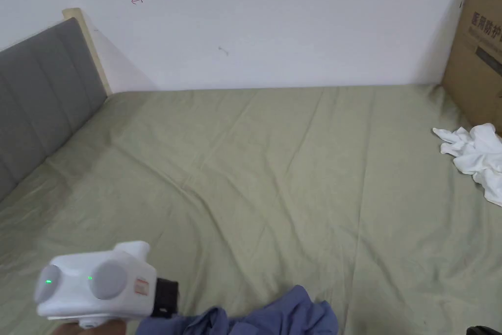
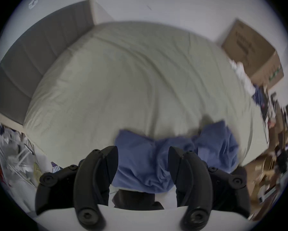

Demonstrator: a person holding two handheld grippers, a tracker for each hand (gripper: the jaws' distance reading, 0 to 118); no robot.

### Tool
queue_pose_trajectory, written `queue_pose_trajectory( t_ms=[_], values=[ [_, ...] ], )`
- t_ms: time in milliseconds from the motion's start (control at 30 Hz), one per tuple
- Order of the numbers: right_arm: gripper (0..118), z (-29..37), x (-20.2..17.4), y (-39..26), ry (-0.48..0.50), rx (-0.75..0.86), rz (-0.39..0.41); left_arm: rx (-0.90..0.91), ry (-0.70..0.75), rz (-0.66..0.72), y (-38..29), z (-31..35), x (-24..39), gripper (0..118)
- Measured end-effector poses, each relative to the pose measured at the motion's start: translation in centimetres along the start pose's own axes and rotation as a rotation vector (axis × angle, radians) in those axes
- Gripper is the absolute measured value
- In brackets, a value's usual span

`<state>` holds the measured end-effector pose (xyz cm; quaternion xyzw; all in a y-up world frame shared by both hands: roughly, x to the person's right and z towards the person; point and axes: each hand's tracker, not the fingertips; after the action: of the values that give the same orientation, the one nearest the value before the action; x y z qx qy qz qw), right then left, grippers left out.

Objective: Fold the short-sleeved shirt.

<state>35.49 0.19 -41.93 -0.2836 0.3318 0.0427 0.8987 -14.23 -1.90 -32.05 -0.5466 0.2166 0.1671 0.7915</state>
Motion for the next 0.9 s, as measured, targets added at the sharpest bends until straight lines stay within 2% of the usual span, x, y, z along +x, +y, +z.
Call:
queue_pose_trajectory(
  t_ms=[200, 300, 367, 433, 500, 533, 600, 667, 733, 800, 900],
  values=[
    [9, 0.4, -0.1, -0.3, -0.008, -0.014, 0.008, -0.107, -0.163, -0.151, -2.1, -6.4, 7.7, 73],
    [9, 1.1, -0.1, -0.3, -0.018, -0.015, 0.010, -0.161, -0.074, -0.196, -3.1, -9.9, 10.1, 74],
    [9, 1.9, -0.1, -0.2, -0.028, -0.008, 0.023, -0.089, -0.049, -0.236, -3.3, -9.9, 10.5, 75],
    [9, 2.7, -0.1, 0.0, -0.033, 0.001, 0.023, -0.099, -0.064, -0.224, -3.1, -9.7, 10.0, 75],
    [9, 3.2, 0.1, 0.3, 0.001, 0.011, -0.039, -0.106, -0.113, -0.202, -2.9, -9.3, 8.9, 75],
    [9, 3.6, 0.1, 0.5, 0.008, 0.026, -0.046, -0.106, -0.113, -0.194, -2.8, -8.0, 8.6, 75],
    [9, 4.3, -0.3, 0.8, -0.010, 0.049, -0.011, 0.035, -0.140, -0.173, -3.0, -4.8, 7.2, 75],
    [9, 4.8, -0.8, 1.1, -0.023, 0.061, 0.032, 0.136, -0.099, -0.202, -2.7, -1.6, 6.0, 76],
    [9, 5.0, -1.2, 1.5, -0.010, 0.071, 0.037, 0.233, -0.040, -0.201, -2.6, 2.2, 4.5, 80],
    [9, 5.0, -1.7, 2.0, -0.011, 0.090, 0.052, 0.382, -0.029, -0.146, -2.7, 6.0, 2.7, 84],
    [9, 5.0, -2.6, 3.2, -0.002, 0.128, 0.078, 0.552, -0.108, -0.036, -3.1, 11.2, 0.4, 88]
  ],
)
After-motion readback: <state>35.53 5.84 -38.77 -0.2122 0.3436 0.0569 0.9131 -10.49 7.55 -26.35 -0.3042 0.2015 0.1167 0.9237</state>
